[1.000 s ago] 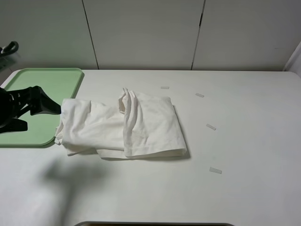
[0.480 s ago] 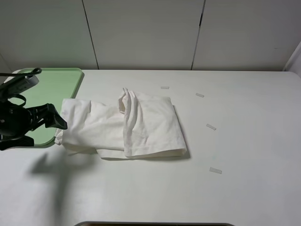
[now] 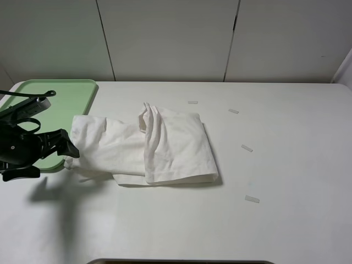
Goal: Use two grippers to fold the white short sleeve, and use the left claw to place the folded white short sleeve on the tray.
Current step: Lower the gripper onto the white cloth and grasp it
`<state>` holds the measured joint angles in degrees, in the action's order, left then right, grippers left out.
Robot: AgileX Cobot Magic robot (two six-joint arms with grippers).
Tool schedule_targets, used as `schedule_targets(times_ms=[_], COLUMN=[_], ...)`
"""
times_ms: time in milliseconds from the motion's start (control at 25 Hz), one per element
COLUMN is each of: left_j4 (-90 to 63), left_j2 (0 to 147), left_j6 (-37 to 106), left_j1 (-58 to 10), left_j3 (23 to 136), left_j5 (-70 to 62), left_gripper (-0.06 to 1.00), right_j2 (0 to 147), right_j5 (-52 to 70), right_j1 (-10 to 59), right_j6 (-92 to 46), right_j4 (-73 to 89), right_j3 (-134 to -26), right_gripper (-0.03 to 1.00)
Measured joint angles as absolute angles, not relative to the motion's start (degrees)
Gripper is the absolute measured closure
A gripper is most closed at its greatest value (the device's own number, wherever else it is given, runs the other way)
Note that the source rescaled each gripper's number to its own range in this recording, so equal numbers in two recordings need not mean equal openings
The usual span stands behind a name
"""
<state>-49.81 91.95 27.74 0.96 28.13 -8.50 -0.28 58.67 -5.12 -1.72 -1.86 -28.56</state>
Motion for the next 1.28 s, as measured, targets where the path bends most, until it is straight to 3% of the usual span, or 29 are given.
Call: schedule_targets(times_ms=[840,1280], left_j4=[-58.0,-65.2], left_j2=[92.5,101.5], left_j6=[34.2,41.6], left_j1=[-2.4,-2.7], left_j3=[30.8,33.6], left_j5=[-8.1,-10.7], left_gripper=[-0.02,0.01], right_j2=[-0.3,-0.3], right_j5=[58.7,58.7], right_j1=[-5.1,-5.1], right_j6=[-1.7,-1.7], right_j4=[-1.9,-1.8], right_j3=[-28.6,-28.6], right_gripper=[-0.03,-0.03])
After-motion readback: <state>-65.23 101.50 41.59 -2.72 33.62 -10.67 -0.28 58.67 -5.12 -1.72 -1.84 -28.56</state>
